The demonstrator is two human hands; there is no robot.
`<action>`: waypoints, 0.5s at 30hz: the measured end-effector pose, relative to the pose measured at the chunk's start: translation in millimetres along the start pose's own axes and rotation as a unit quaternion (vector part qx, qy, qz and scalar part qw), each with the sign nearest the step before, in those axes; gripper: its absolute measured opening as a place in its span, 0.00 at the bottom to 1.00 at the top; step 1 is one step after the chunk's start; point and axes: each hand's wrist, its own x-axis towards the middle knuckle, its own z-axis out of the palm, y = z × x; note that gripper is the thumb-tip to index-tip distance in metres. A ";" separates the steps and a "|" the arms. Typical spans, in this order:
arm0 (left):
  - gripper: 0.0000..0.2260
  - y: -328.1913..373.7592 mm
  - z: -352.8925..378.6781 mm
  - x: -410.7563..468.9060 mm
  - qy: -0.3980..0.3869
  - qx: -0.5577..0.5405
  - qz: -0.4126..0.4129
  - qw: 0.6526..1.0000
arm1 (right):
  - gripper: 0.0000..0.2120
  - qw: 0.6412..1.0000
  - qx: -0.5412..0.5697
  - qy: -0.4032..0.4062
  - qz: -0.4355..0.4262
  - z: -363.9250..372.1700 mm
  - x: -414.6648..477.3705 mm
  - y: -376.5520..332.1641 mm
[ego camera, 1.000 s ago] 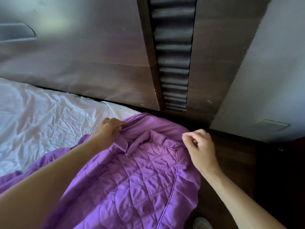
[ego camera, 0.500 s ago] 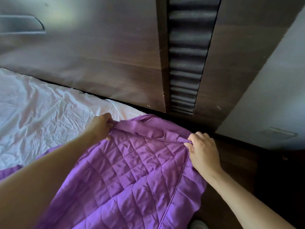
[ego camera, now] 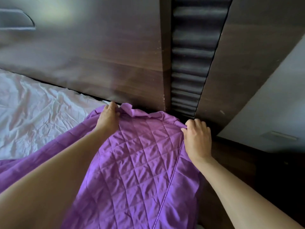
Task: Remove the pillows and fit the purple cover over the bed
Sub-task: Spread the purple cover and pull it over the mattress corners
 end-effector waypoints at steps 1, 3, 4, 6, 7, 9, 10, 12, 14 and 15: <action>0.11 -3.9 3.5 -5.0 -0.017 -0.009 0.021 1.000 | 0.09 1.000 0.017 0.007 0.015 -0.7 -3.8 1.3; 0.19 -7.1 3.5 -16.3 -0.018 -0.045 0.083 0.995 | 0.13 0.998 0.037 0.018 0.043 -2.8 -16.0 4.0; 0.23 -7.3 2.5 -22.8 -0.007 -0.059 0.112 0.992 | 0.15 0.998 0.038 0.020 0.050 -3.4 -23.9 5.1; 0.27 -2.0 1.3 -38.8 0.017 -0.047 0.128 0.990 | 0.17 0.997 0.043 0.019 0.053 -4.1 -38.1 7.0; 0.27 1.2 2.7 -47.2 0.027 -0.033 0.124 0.991 | 0.17 0.997 0.056 0.018 0.056 -3.6 -41.8 7.5; 0.26 6.9 7.7 -60.8 0.049 -0.017 0.118 0.992 | 0.17 0.993 0.098 0.021 0.063 -3.5 -42.7 7.1; 0.23 9.5 9.7 -64.5 0.070 -0.015 0.131 0.989 | 0.17 0.990 0.122 0.026 0.064 -4.9 -41.0 6.1; 0.16 13.6 14.6 -66.2 0.086 -0.010 0.198 0.976 | 0.16 0.982 0.170 0.034 0.075 -8.9 -37.1 6.4; 0.12 14.4 23.0 -61.8 0.036 0.043 0.275 0.960 | 0.14 0.974 0.201 0.040 0.095 -11.4 -35.6 9.7; 0.16 16.5 27.6 -57.8 -0.016 0.074 0.286 0.955 | 0.12 0.969 0.217 0.042 0.109 -11.4 -35.8 11.8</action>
